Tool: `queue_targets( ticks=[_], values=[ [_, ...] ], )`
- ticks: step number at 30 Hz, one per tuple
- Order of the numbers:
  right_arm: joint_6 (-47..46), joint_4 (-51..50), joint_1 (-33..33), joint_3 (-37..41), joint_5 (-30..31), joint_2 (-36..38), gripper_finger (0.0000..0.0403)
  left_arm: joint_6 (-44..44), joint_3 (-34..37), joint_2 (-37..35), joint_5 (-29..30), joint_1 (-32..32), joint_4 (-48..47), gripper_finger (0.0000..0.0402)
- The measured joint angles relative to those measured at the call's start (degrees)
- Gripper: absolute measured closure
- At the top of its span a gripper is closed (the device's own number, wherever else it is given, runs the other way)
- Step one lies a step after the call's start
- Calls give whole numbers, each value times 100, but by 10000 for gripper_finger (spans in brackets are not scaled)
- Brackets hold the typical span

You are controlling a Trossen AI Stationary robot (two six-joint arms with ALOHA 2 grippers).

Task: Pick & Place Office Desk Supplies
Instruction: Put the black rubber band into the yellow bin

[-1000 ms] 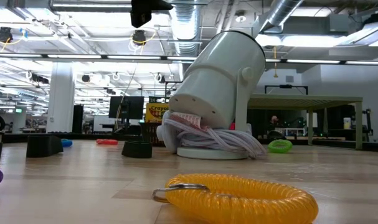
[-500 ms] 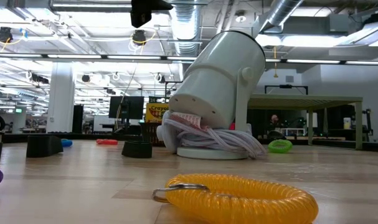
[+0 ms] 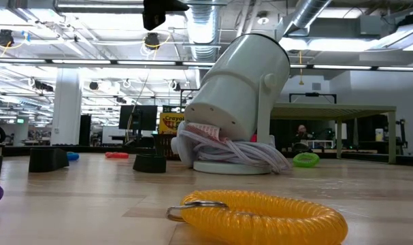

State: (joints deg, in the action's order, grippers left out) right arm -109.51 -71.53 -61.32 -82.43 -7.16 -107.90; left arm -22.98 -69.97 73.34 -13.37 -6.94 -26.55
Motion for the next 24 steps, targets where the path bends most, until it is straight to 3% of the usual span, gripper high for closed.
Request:
queue_targets(
  ticks=[6,11,16,24],
  values=[
    [0,-19,4,0,0,0,202,10,0,2,0,0,0,234],
    [39,-250,81,0,37,10,190,37,0,2,2,0,0,234],
    [-260,-627,146,0,759,295,196,39,0,-18,-29,0,-174,234],
    [-454,-1735,410,0,1673,1113,210,162,-2,-218,-283,117,-1362,234]
  ],
)
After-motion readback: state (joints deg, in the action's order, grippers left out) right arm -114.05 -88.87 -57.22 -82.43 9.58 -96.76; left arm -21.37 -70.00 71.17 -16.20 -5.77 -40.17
